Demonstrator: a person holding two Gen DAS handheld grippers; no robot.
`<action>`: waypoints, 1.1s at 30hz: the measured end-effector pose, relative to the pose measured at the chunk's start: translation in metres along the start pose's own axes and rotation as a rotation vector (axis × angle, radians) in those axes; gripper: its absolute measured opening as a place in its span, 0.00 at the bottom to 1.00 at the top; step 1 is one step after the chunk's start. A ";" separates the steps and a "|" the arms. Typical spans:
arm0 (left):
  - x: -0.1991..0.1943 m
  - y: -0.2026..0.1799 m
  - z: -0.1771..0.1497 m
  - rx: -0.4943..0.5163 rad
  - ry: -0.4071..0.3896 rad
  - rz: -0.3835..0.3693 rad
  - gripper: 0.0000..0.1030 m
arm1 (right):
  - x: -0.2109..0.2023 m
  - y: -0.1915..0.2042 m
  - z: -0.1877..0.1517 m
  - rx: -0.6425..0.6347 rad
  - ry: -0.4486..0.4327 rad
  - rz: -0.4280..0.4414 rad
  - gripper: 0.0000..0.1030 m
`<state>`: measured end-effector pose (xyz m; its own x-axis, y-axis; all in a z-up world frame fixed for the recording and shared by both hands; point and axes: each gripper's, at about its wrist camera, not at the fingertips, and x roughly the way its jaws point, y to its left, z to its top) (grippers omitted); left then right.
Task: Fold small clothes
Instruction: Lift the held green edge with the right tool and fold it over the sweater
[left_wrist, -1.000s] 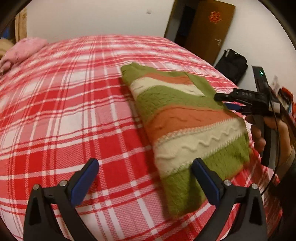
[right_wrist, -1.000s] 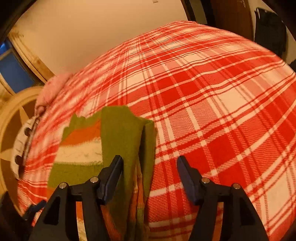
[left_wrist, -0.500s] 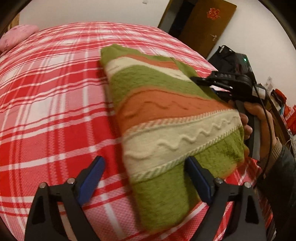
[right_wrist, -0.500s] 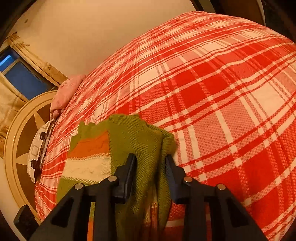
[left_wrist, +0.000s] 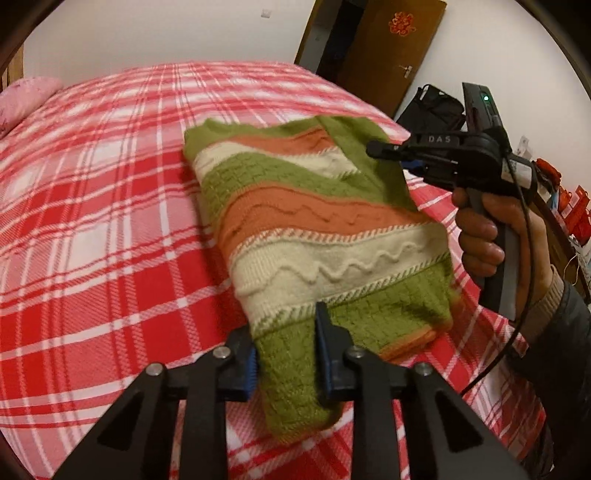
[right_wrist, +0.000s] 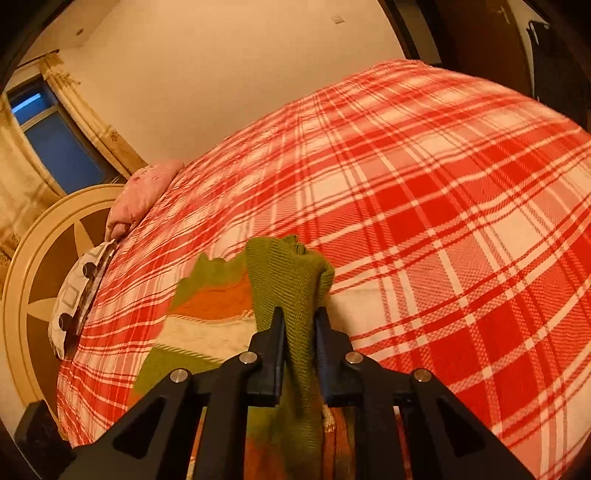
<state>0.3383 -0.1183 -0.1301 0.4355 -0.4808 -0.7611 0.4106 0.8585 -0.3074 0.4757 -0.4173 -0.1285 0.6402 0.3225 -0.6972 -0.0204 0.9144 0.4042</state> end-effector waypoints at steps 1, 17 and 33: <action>-0.004 0.002 0.000 0.001 -0.005 0.003 0.25 | -0.003 0.004 -0.001 -0.003 0.001 0.000 0.13; -0.103 0.040 -0.041 -0.010 -0.109 0.111 0.25 | 0.000 0.112 -0.032 -0.078 0.055 0.165 0.12; -0.189 0.107 -0.105 -0.118 -0.170 0.280 0.24 | 0.044 0.260 -0.085 -0.186 0.150 0.326 0.12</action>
<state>0.2157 0.0830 -0.0792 0.6497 -0.2380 -0.7220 0.1648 0.9712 -0.1719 0.4336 -0.1450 -0.1043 0.4583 0.6225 -0.6344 -0.3512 0.7825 0.5142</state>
